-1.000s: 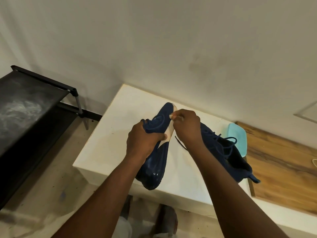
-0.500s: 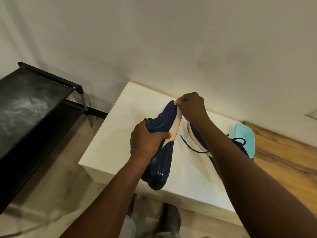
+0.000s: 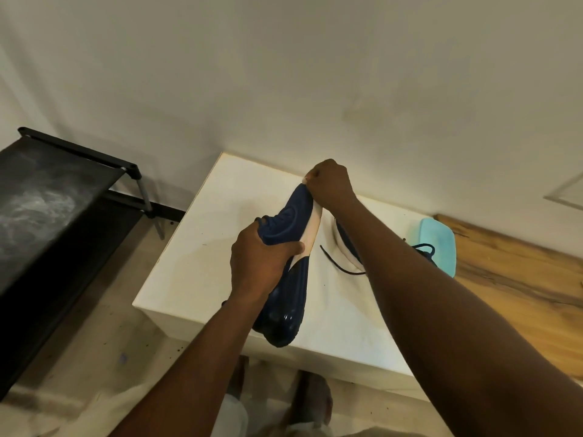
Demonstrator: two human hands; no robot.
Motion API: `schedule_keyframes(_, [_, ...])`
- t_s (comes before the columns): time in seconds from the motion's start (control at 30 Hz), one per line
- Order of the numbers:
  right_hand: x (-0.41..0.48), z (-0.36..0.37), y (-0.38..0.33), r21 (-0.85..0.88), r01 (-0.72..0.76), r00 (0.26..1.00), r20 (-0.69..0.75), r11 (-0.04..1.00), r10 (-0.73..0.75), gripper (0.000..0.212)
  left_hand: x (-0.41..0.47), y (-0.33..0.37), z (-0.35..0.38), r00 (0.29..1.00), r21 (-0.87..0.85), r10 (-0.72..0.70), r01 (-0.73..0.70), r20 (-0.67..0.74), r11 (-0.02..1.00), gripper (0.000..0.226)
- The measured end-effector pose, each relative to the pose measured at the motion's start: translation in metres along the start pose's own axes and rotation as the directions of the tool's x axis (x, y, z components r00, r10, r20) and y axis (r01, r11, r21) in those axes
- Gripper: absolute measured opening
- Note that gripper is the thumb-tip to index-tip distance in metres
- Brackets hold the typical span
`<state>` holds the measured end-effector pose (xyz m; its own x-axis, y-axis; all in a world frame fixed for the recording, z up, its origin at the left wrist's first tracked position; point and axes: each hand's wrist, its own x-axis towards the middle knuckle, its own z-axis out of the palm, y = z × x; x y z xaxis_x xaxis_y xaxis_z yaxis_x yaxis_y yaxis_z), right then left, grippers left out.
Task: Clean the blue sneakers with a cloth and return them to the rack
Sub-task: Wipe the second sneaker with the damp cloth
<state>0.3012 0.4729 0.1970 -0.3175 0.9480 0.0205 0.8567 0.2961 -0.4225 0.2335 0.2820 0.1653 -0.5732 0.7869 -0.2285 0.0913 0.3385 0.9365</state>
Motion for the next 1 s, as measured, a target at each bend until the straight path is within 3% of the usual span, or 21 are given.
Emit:
schedule_keyframes(0.33, [-0.145,0.008,0.007,0.196,0.049,0.998,-0.051,0.979,-0.039,0.017,0.004,-0.003,-0.002,0.998,-0.092,-0.052,0.056,0.042,0.994,0.046])
schedule_keyframes(0.5, [-0.113,0.013,0.0,0.031,0.12,0.986,-0.117,0.992,-0.116,0.019,-0.002,0.001,-0.005,0.996,-0.101,-0.052,0.059,0.072,0.993,0.052])
schedule_keyframes(0.7, [-0.055,-0.002,0.005,0.114,-0.04,0.989,-0.136,0.993,0.055,0.024,-0.007,0.004,0.002,0.993,-0.152,-0.083,0.095,0.084,0.984,0.058])
schedule_keyframes(0.9, [-0.163,0.02,0.003,0.112,0.172,0.98,-0.125,0.979,-0.158,0.022,-0.004,0.003,-0.016,0.942,-0.41,-0.284,0.333,0.177,0.849,0.042])
schedule_keyframes(1.0, [-0.203,0.024,0.009,0.132,0.195,0.976,-0.127,0.972,-0.178,0.02,0.0,0.005,-0.018,0.908,-0.487,-0.368,0.419,0.201,0.766,0.027])
